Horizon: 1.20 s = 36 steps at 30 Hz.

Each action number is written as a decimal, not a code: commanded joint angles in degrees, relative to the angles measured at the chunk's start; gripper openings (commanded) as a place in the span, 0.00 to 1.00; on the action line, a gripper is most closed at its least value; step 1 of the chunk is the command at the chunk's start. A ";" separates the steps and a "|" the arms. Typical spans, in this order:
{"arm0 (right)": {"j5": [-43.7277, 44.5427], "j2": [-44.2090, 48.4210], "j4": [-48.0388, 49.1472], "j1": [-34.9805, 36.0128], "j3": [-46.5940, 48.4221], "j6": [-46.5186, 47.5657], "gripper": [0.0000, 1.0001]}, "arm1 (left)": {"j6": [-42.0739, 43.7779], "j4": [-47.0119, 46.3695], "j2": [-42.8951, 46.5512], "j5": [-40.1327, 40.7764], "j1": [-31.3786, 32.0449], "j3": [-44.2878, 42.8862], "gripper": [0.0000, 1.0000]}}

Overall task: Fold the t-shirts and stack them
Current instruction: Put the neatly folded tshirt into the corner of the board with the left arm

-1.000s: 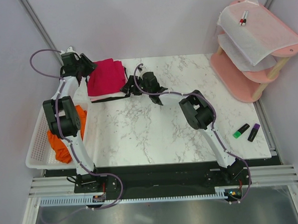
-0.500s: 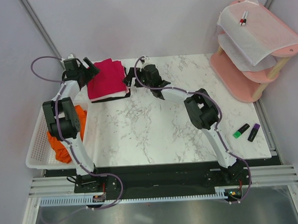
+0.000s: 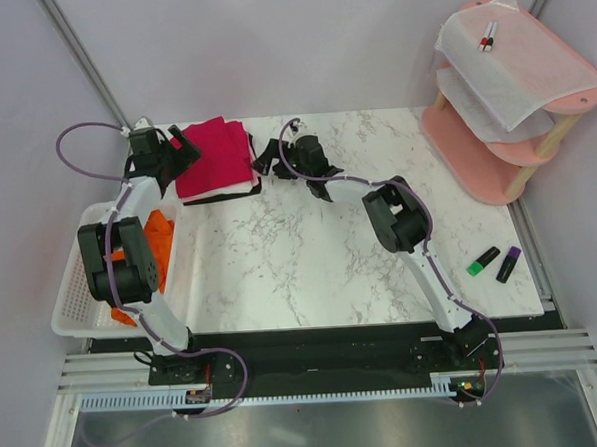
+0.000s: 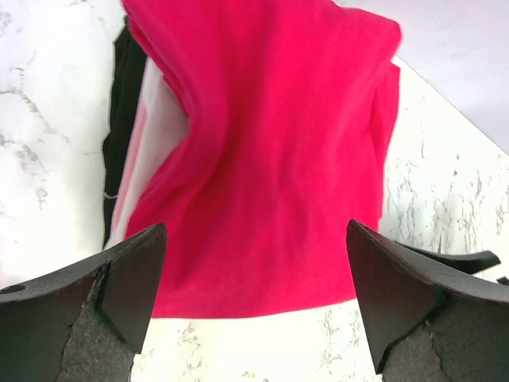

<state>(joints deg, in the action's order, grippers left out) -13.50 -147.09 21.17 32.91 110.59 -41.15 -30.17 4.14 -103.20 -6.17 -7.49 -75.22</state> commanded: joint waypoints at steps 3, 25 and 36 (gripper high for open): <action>-1.27 3.73 6.24 0.40 -2.80 -0.86 0.98 | 2.40 -7.21 2.48 0.21 3.00 -1.57 0.99; -1.09 16.22 12.49 -6.71 -26.65 0.98 0.98 | 13.82 20.91 -37.16 11.97 13.46 -59.78 0.96; -2.85 15.25 15.04 -8.03 -29.28 -0.34 0.98 | 17.60 21.08 -40.15 24.09 15.30 -61.97 0.83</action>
<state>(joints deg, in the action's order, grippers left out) -14.66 -133.67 34.41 25.47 82.85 -40.75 -16.93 25.47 -141.18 11.20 6.85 -133.14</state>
